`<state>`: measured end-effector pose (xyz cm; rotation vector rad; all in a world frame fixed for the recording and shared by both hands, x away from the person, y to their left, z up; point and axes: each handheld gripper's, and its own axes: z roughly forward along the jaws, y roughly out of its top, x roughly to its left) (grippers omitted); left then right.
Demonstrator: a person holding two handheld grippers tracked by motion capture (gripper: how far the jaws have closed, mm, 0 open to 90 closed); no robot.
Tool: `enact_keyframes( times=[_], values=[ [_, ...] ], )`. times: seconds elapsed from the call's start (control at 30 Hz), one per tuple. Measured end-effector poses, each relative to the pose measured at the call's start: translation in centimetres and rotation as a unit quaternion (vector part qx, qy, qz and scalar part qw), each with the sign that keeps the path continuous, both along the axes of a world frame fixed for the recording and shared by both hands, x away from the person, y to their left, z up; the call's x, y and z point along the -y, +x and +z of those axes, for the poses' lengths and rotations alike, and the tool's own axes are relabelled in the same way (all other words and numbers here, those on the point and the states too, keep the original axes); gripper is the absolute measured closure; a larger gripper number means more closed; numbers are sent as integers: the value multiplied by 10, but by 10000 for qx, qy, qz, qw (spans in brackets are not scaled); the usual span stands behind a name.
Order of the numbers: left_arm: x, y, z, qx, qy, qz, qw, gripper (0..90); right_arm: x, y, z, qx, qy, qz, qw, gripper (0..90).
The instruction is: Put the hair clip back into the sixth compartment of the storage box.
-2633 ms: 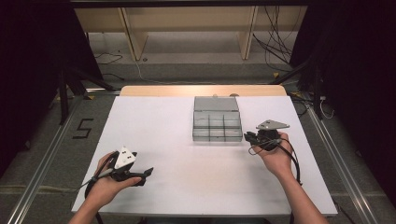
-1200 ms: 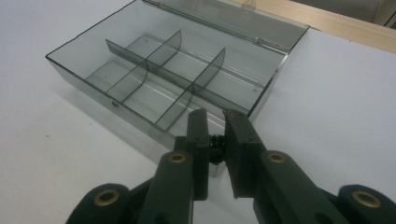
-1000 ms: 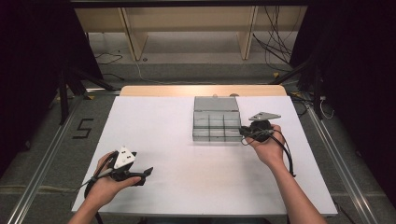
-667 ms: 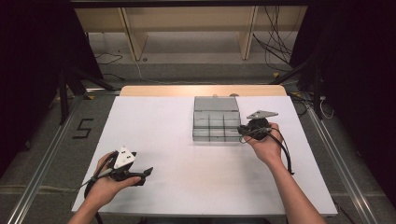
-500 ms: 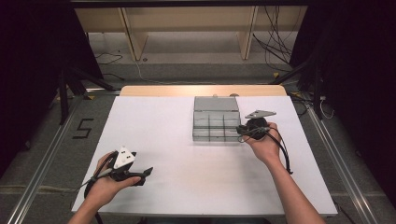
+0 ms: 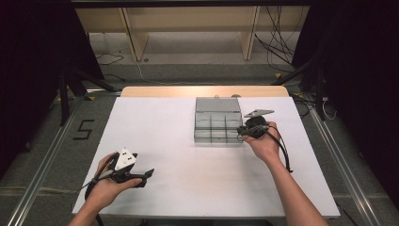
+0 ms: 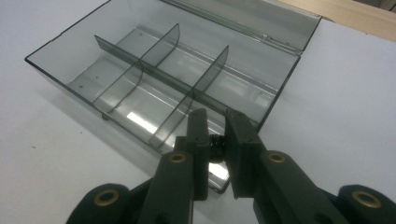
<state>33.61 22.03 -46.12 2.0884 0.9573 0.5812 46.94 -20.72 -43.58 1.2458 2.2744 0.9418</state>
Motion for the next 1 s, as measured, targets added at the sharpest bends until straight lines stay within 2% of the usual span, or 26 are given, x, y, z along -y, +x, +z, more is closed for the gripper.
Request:
enact_keyframes(
  times=[0.57,1.0],
  values=[
    [0,0,1,17,14,-14,10000,170,-7,10,-7,-279,-151,-24,9995,811],
    [0,0,1,14,20,-22,10000,170,-9,16,-10,-409,-267,-70,9988,810]
  ],
)
